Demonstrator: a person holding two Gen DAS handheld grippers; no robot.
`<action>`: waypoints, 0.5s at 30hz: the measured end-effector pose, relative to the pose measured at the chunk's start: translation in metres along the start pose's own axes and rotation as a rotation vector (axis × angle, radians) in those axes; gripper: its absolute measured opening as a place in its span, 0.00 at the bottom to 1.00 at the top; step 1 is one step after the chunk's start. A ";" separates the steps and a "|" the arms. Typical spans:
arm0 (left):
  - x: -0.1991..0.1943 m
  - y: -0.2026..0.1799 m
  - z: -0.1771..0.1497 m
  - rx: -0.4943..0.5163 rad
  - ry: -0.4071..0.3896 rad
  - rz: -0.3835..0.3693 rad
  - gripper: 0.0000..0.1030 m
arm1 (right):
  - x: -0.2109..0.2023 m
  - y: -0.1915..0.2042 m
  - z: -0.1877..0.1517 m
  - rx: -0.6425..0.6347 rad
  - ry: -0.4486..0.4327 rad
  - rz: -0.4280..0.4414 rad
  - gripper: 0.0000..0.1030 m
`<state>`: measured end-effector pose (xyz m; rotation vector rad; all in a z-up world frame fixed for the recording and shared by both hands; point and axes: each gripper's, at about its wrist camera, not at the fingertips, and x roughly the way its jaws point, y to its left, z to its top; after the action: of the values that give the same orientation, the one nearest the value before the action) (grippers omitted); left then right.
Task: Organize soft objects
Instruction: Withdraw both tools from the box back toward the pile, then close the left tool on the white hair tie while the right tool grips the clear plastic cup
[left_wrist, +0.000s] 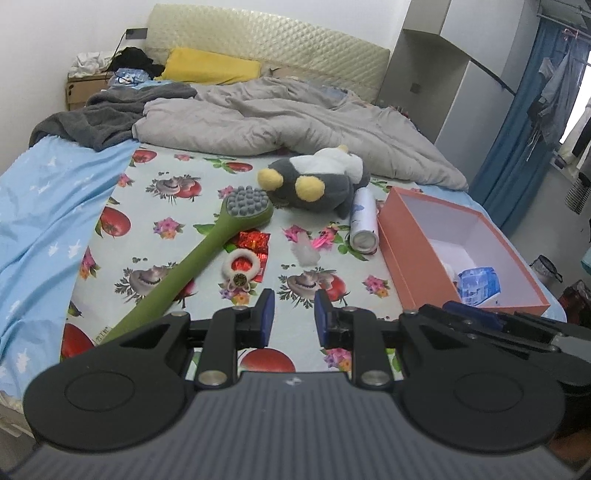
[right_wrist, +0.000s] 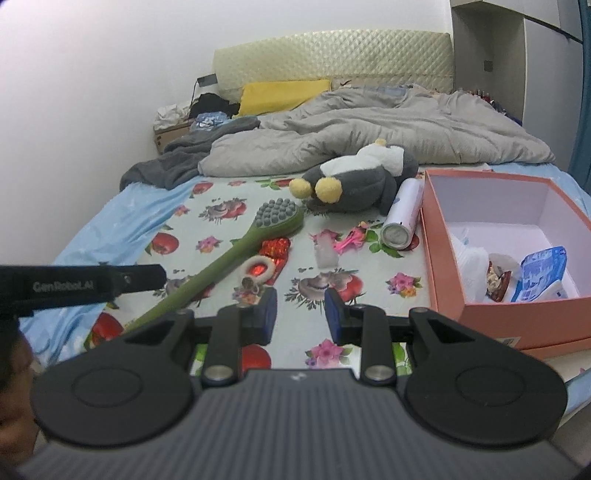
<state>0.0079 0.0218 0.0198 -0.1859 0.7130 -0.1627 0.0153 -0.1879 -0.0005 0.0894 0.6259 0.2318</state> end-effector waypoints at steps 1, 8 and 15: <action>0.004 0.001 -0.001 -0.002 0.003 0.000 0.26 | 0.002 0.000 -0.001 -0.001 0.004 0.000 0.30; 0.047 0.018 -0.008 -0.026 0.043 0.025 0.28 | 0.029 -0.004 -0.014 -0.009 0.032 0.001 0.31; 0.089 0.037 -0.006 -0.049 0.073 0.053 0.29 | 0.067 -0.014 -0.019 -0.004 0.063 0.006 0.31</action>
<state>0.0732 0.0383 -0.0492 -0.2084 0.7945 -0.1015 0.0595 -0.1853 -0.0557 0.0800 0.6882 0.2427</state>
